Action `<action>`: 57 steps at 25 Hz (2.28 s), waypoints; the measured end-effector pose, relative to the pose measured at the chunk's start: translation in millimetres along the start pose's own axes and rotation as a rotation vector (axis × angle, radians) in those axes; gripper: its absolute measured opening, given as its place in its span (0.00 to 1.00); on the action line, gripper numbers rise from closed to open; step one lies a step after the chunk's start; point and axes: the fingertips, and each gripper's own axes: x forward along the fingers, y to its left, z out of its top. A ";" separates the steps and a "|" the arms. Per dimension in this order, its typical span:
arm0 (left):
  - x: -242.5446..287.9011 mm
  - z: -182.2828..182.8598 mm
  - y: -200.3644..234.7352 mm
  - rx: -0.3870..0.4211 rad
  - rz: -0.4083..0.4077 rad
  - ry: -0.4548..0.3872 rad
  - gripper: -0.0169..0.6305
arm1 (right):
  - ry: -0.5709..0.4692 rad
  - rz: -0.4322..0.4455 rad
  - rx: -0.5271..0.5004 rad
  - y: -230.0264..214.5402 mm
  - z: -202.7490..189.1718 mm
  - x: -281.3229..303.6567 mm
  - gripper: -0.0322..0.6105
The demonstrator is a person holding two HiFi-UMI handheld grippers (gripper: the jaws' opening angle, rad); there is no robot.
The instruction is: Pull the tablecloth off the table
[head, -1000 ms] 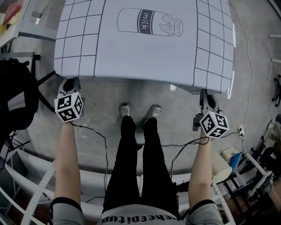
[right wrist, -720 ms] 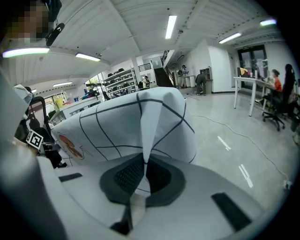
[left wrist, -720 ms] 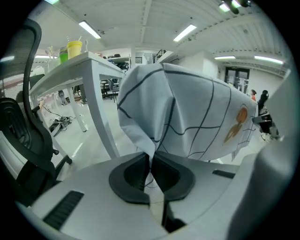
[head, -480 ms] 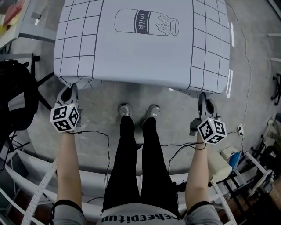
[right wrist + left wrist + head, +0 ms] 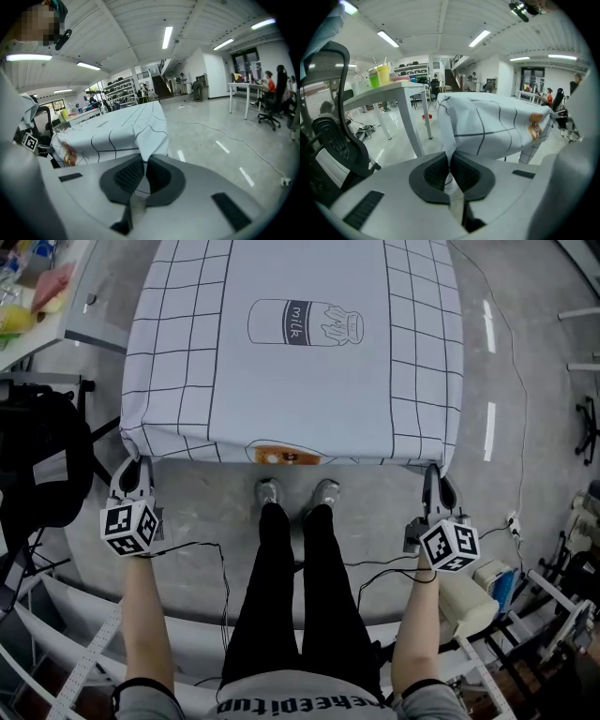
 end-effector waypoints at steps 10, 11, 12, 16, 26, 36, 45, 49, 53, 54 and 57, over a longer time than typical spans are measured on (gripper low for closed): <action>-36.5 25.6 4.5 -0.029 -0.015 -0.035 0.05 | -0.069 -0.034 0.003 17.2 38.6 -33.6 0.06; -36.9 29.3 6.8 -0.034 -0.018 -0.045 0.05 | -0.080 -0.040 0.001 19.8 42.7 -35.5 0.06; -34.9 33.0 9.7 -0.040 -0.023 -0.058 0.05 | -0.094 -0.048 -0.003 22.8 47.2 -36.1 0.06; -32.6 43.6 17.5 -0.062 -0.027 -0.117 0.05 | -0.149 -0.065 -0.033 33.9 64.7 -43.2 0.06; -183.5 66.0 -2.0 -0.093 0.058 -0.164 0.05 | -0.164 0.009 -0.053 46.7 97.7 -166.1 0.06; -247.5 91.8 4.4 -0.129 0.101 -0.261 0.05 | -0.199 0.052 -0.076 66.8 111.5 -225.7 0.06; -238.9 148.9 13.5 -0.121 0.117 -0.308 0.05 | -0.226 0.066 -0.134 70.9 161.2 -212.6 0.06; -216.7 185.0 17.5 -0.098 0.106 -0.332 0.05 | -0.254 0.065 -0.171 69.9 191.4 -190.8 0.06; -193.3 225.4 20.4 -0.070 0.079 -0.353 0.05 | -0.278 0.056 -0.202 66.7 225.6 -167.5 0.06; -187.2 235.7 21.4 -0.062 0.074 -0.356 0.05 | -0.283 0.052 -0.208 66.1 234.6 -161.4 0.06; -168.9 263.6 24.5 -0.041 0.057 -0.366 0.05 | -0.300 0.040 -0.213 64.6 259.6 -143.7 0.06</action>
